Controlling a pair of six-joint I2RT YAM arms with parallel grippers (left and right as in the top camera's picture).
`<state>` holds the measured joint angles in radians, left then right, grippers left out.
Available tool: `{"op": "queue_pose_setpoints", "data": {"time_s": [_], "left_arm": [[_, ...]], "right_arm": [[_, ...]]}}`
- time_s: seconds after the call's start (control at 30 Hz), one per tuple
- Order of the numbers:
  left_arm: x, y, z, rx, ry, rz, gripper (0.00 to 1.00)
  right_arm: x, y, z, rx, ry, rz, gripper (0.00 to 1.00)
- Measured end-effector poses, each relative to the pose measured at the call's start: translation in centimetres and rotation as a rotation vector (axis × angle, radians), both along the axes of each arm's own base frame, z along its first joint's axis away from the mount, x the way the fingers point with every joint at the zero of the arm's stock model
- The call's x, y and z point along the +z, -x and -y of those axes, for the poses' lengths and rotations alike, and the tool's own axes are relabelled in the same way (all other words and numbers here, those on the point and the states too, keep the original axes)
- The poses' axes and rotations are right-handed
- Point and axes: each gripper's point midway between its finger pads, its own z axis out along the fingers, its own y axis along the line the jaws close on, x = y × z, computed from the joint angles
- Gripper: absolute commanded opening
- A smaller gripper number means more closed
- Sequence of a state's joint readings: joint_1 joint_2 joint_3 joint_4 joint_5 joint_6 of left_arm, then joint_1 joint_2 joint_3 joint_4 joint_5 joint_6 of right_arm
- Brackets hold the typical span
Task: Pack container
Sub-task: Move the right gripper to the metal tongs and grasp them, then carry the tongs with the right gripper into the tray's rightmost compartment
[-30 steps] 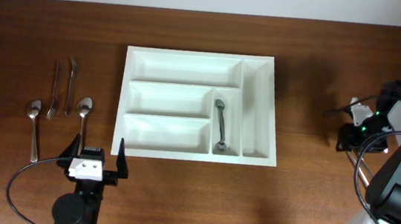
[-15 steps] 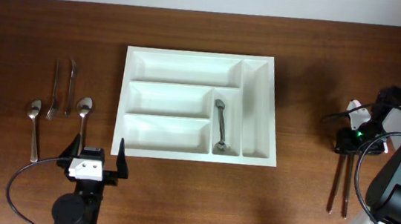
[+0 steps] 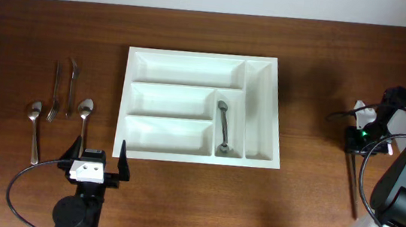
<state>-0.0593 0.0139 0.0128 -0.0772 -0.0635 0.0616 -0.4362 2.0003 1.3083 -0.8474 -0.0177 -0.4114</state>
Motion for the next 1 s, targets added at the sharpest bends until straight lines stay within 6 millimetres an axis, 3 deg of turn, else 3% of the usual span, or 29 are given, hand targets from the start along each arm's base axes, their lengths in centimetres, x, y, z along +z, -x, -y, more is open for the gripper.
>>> {"op": "queue_pose_setpoints", "data": {"time_s": [0.3,0.47,0.57,0.77,1.0], "left_arm": [[0.0,0.0,0.0,0.000,0.000,0.000,0.99],[0.0,0.0,0.0,0.000,0.000,0.000,0.99],[0.0,0.0,0.0,0.000,0.000,0.000,0.99],[0.0,0.0,0.0,0.000,0.000,0.000,0.99],[0.0,0.0,0.0,0.000,0.000,0.000,0.99]], "right_arm": [[0.8,-0.5,-0.4,-0.088,-0.037,0.003,0.04],[3.7,-3.4,-0.8,-0.089,-0.067,0.066,0.04],[5.8,-5.8,-2.1,-0.068,-0.083,0.125,0.04],[9.2,-10.2,-8.1,0.026,-0.146,0.232,0.04],[12.6,-13.2,-16.7,0.140,-0.206,0.311,0.04]]}}
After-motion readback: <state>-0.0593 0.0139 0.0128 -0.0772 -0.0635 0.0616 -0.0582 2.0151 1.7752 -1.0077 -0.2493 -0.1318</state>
